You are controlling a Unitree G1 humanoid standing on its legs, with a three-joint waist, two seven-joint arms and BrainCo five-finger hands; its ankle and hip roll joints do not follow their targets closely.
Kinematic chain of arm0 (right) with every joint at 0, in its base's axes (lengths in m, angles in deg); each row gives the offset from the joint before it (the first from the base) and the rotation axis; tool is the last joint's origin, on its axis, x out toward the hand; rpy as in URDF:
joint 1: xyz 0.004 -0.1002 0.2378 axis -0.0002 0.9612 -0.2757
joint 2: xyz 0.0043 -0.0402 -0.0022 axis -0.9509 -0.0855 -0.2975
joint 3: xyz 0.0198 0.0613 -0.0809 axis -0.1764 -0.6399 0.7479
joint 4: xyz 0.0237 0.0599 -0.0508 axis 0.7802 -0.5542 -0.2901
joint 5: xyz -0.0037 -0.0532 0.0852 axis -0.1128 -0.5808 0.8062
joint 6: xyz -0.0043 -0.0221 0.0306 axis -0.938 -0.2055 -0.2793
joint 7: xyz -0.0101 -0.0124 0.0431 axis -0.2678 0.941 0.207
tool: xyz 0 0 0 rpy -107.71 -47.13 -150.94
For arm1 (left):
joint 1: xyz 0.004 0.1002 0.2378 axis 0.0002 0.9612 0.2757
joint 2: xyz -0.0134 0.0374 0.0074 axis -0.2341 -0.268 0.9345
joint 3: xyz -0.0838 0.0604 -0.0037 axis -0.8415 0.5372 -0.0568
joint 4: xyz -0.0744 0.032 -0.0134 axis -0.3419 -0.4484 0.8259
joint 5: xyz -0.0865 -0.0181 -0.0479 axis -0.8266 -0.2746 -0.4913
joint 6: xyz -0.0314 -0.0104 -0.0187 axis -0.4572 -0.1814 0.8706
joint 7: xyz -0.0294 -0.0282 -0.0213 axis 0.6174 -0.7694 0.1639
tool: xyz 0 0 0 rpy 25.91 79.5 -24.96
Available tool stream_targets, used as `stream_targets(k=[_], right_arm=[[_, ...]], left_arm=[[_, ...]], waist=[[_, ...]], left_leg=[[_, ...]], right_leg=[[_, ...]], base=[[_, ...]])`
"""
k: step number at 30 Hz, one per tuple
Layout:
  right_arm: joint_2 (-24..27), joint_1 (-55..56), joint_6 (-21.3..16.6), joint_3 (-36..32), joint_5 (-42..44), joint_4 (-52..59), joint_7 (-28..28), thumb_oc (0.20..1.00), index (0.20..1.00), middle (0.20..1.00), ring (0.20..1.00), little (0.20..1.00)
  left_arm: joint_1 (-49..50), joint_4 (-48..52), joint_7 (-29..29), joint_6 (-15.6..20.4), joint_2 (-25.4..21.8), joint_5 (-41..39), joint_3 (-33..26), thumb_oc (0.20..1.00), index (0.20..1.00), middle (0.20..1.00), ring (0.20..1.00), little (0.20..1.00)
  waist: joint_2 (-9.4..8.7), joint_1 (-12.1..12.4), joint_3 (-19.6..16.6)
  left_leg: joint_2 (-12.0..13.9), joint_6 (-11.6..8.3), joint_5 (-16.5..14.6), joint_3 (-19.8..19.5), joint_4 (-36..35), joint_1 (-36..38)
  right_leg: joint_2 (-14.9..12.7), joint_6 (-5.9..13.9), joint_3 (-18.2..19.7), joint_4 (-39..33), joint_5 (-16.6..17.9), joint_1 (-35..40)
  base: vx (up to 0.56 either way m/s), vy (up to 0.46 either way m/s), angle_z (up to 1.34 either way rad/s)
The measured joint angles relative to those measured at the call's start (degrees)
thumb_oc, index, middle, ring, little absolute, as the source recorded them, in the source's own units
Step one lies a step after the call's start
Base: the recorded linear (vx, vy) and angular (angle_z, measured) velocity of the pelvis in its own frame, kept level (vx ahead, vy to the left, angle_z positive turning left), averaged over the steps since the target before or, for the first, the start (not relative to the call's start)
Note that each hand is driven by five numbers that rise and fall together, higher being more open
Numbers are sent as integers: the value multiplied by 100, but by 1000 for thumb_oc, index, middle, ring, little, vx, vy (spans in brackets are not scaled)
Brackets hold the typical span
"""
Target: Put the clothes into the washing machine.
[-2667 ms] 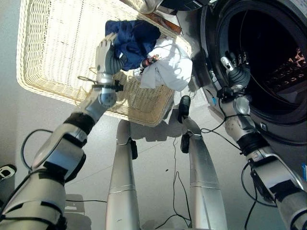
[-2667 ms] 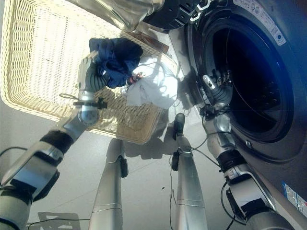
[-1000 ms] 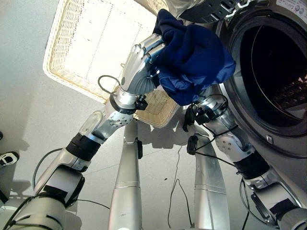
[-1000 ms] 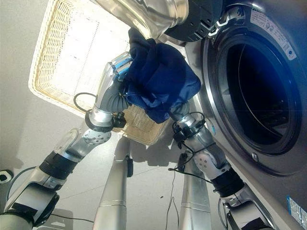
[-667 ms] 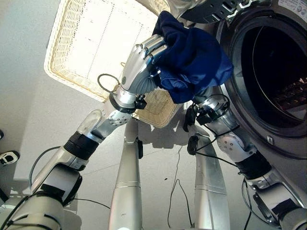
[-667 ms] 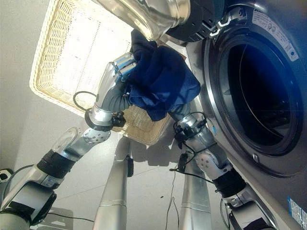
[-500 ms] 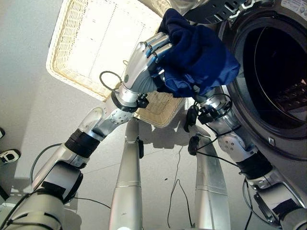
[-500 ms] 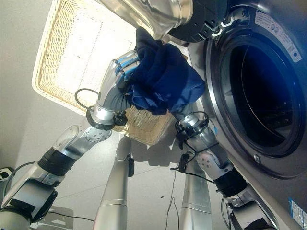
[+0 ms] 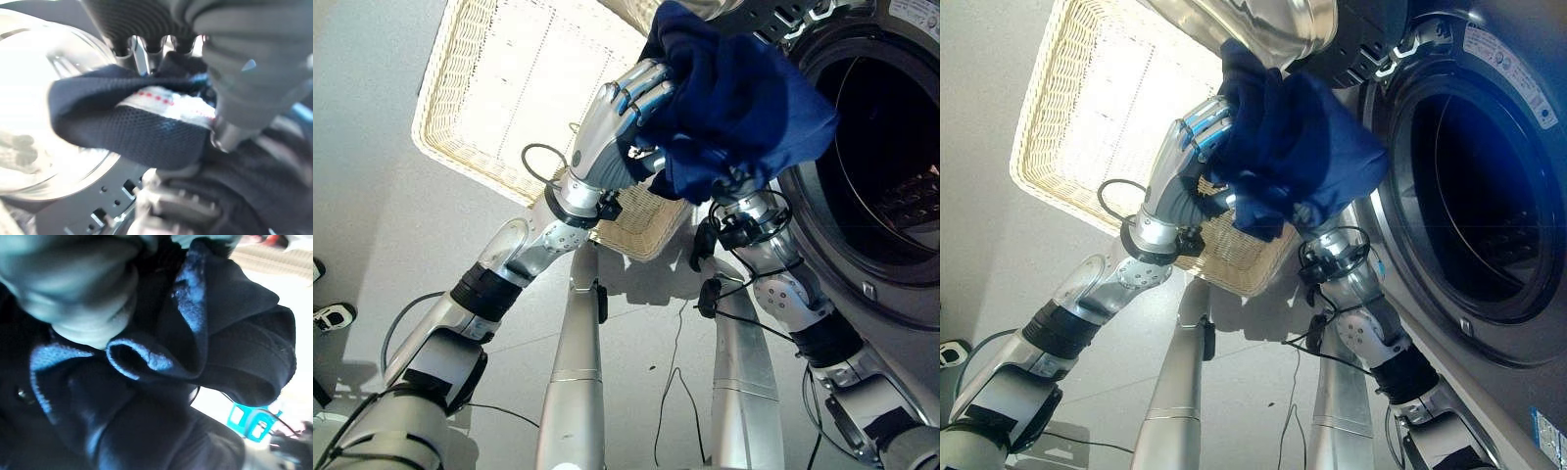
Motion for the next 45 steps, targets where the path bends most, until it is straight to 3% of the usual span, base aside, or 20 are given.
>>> stream_targets(k=[23, 34, 45], right_arm=[[-2, 8, -666, -401, -176, 32, 232, 200, 200, 200, 200, 200], [-229, 25, -757, -601, -150, 7, 423, 200, 200, 200, 200, 200], [-267, 16, -872, -599, 216, 6, 201, 200, 200, 200, 200, 200]], left_arm=[[225, -4, -326, -471, -62, -335, -28, 1000, 1000, 1000, 1000, 1000], [623, -477, 789, -610, 1, -842, -282, 1000, 1000, 1000, 1000, 1000], [627, -529, 1150, -597, 87, -841, -309, 1000, 1000, 1000, 1000, 1000]], waist=[[0, 2, 0], [2, 14, 1], [2, 9, 1]], left_leg=[[0, -6, -6, 0, 3, 0], [0, -6, -6, -6, 24, 0], [-2, -8, -8, -3, 56, 0]], right_leg=[[0, 4, 0, -18, -8, 0], [-1, 2, 0, 15, -9, 0], [-1, -1, 5, 20, -7, 1]], base=[[0, 0, 0], [0, 0, 0], [0, 0, 0]])
